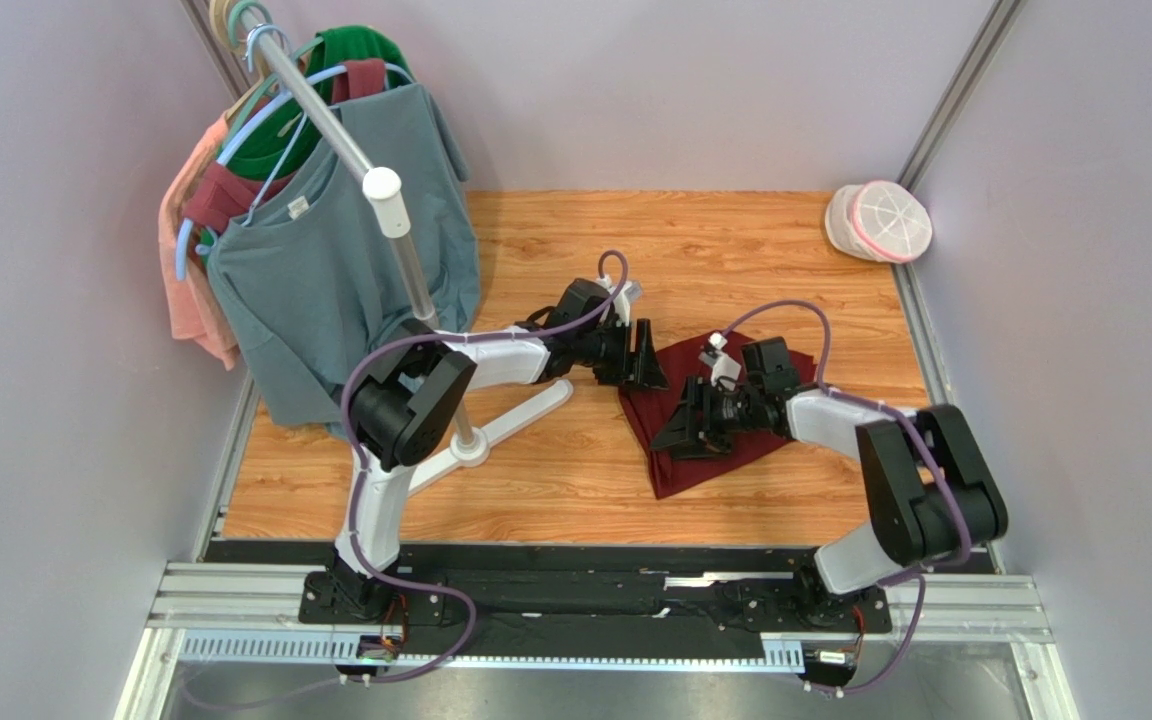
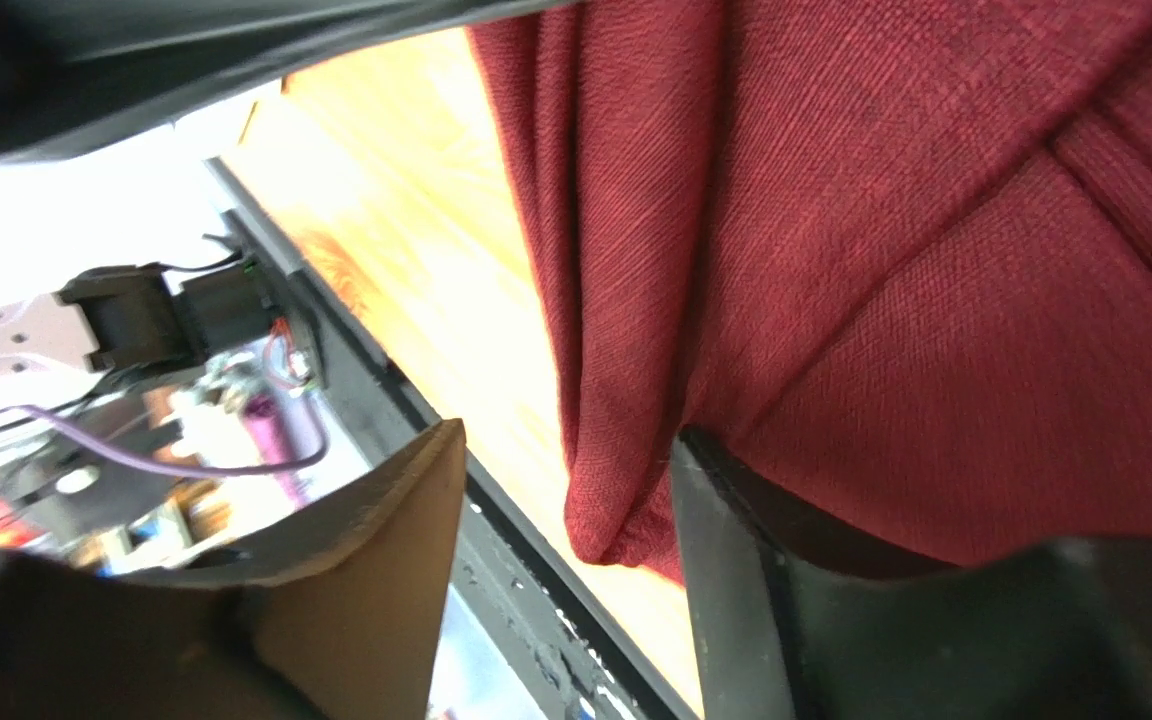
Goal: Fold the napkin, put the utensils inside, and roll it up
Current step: Roll the napkin with the utensil
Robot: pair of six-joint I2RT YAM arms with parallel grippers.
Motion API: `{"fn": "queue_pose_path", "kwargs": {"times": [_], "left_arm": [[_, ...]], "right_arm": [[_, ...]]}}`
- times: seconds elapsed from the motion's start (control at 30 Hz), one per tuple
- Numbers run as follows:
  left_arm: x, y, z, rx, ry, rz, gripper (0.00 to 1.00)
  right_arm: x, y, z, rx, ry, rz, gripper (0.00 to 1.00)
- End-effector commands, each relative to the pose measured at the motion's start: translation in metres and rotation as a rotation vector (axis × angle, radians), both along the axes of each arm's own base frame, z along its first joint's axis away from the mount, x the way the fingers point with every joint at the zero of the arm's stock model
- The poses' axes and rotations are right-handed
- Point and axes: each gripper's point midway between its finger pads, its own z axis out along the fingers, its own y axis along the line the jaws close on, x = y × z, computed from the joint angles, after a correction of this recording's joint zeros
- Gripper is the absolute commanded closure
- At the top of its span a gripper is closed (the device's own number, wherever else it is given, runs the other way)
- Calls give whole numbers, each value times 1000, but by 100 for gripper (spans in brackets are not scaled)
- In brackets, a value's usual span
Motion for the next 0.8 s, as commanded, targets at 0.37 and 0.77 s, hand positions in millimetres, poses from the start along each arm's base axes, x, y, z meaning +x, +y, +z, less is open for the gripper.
{"fn": "queue_pose_path", "kwargs": {"times": [0.37,0.77], "left_arm": [[6,-5,-14,40,47,25,35],[6,-5,-12,44,56,23,36]], "right_arm": [[34,-2,62,-594,-615,-39,35],[48,27,30,-872,-790,-33,34]]}}
